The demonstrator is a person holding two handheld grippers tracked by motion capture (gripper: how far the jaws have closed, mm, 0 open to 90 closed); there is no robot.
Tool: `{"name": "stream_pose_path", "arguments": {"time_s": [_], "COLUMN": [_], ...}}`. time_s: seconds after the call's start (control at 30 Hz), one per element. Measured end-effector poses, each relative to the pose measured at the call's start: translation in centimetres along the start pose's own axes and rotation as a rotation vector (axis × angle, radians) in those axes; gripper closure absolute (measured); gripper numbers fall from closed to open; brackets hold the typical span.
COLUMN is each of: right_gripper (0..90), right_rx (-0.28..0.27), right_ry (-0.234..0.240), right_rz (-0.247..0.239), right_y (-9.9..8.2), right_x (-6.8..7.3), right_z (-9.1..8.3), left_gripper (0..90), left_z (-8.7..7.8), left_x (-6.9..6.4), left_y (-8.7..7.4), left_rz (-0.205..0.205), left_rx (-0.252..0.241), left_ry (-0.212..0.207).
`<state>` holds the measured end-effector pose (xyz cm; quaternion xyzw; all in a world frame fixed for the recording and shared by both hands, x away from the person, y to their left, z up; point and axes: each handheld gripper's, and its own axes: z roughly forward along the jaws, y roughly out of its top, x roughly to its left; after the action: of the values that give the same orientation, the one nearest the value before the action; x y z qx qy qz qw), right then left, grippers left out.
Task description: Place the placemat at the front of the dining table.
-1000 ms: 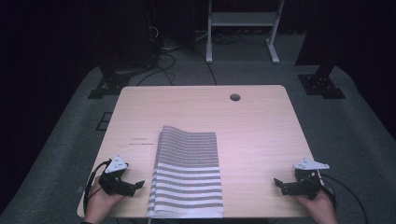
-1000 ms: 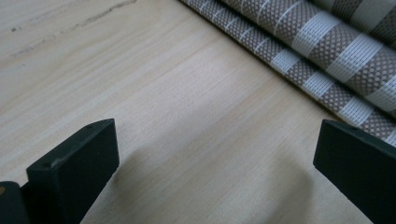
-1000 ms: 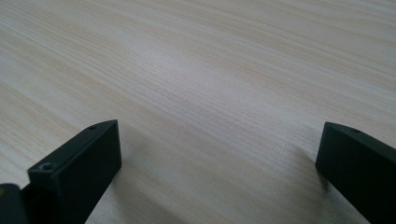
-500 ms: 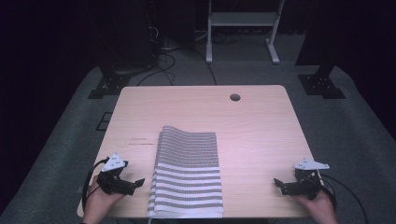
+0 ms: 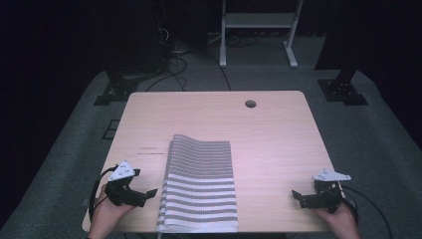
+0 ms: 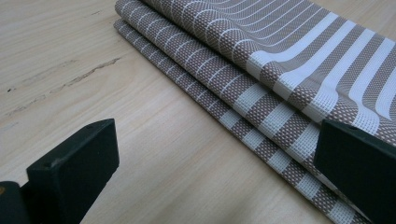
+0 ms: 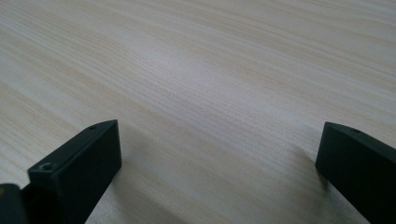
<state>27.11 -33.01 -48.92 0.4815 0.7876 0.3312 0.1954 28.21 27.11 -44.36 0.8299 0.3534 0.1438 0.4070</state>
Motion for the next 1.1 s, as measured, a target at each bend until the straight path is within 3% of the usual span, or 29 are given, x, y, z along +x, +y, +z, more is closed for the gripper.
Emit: {"name": "stream_pose_path", "arguments": {"time_s": [1.1], "right_gripper": [0.0], "right_rx": [0.000], "right_ry": [0.000], "right_rz": [0.000], "right_y": [0.0], "right_x": [0.0], "right_z": [0.0], "left_gripper": [0.0], "left_z": [2.0], "left_x": [-1.7], "left_y": [3.2], "left_rz": [0.039], "left_rx": [-0.011], "left_ry": [-0.049]}}
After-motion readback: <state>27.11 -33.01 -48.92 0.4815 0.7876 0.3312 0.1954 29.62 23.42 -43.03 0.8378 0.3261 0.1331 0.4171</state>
